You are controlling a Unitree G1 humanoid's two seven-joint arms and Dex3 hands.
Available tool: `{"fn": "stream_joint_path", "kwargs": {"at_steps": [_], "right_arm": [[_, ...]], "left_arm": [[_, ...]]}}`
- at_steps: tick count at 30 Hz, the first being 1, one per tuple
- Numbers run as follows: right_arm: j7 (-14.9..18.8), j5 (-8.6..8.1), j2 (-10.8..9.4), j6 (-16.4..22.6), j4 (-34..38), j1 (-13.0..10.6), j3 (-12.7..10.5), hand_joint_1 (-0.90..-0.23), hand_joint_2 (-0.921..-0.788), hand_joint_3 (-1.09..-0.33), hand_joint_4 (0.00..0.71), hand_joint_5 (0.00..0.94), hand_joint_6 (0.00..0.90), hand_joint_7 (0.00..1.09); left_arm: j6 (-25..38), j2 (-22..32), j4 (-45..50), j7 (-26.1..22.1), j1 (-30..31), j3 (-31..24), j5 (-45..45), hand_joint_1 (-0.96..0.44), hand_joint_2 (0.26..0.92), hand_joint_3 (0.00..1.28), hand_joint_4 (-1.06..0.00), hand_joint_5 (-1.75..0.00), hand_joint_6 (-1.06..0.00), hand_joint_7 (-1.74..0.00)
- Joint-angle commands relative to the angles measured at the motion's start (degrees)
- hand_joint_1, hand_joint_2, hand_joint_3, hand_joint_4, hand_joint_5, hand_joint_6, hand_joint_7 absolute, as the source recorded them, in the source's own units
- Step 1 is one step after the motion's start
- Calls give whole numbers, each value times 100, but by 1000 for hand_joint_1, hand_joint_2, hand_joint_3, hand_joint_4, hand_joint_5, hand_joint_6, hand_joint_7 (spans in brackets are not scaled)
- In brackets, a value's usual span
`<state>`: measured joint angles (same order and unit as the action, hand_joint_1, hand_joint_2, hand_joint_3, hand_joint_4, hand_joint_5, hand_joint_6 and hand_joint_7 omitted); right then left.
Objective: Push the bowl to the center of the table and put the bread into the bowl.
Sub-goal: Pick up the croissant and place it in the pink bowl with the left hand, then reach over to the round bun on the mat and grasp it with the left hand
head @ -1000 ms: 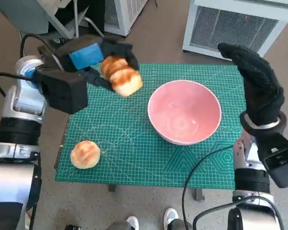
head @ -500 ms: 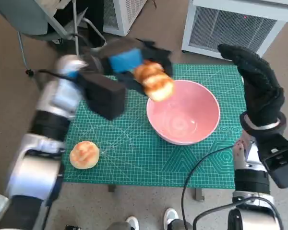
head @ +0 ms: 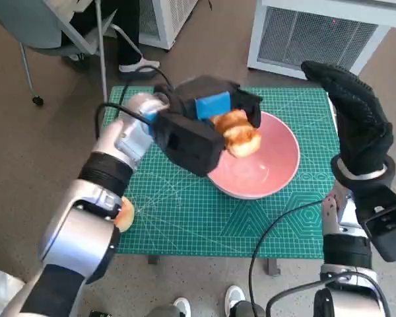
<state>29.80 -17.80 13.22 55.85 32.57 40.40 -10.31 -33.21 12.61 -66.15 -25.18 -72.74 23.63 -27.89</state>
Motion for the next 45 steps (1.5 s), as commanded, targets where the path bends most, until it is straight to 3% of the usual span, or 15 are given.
{"fn": "stream_joint_path", "kwargs": {"at_steps": [1, 5, 11, 17, 21, 29, 35, 45], "right_arm": [[-71, 52, 31, -45, -13, -168, -16, -606, -921, -730, 314, 1, 326, 66], [-103, 62, 32, -61, -31, -184, -11, -610, -921, -730, 314, 1, 328, 70], [-148, 76, 27, -84, -80, -214, 0, -612, -921, -731, 315, 2, 328, 75], [-175, 72, 6, -119, -121, -227, 26, -612, -921, -731, 315, 1, 327, 78], [-179, 66, -10, -129, -124, -224, 40, -611, -921, -730, 315, 1, 326, 80], [-171, 49, -34, -150, -205, -262, 85, -612, -921, -729, 316, 1, 324, 86], [-157, 18, -49, -157, -235, -269, 111, -612, -921, -729, 313, 0, 318, 88], [-74, -74, -63, -167, -135, -214, 152, -618, -921, -725, 312, 0, 314, 93]], "left_arm": [[248, -38, -110, -423, 14, 47, 22, -27, 908, 53, -281, -238, -358, -415], [206, 58, -24, -622, 67, 10, 82, -58, 881, 12, -146, -50, -309, -178], [-169, 360, 273, -481, 285, -48, 100, -211, 849, 4, -59, -5, -243, -76], [-804, 898, 790, -411, 660, -390, 431, -278, 852, 4, -47, -4, -237, -58], [-1209, 1308, 1283, -489, 1008, -691, 780, -280, 852, 3, -80, -18, -255, -60], [-1514, 2256, 2976, -691, 2154, -1391, 1621, -221, 826, 0, -288, -34, -396, -66], [-1294, 3012, 4029, -980, 3142, -1847, 2144, -206, 812, 0, -393, -35, -488, -73], [-497, 3955, 5208, -1531, 4521, -2401, 2565, -269, 826, 6, -412, -14, -507, -48]]}}
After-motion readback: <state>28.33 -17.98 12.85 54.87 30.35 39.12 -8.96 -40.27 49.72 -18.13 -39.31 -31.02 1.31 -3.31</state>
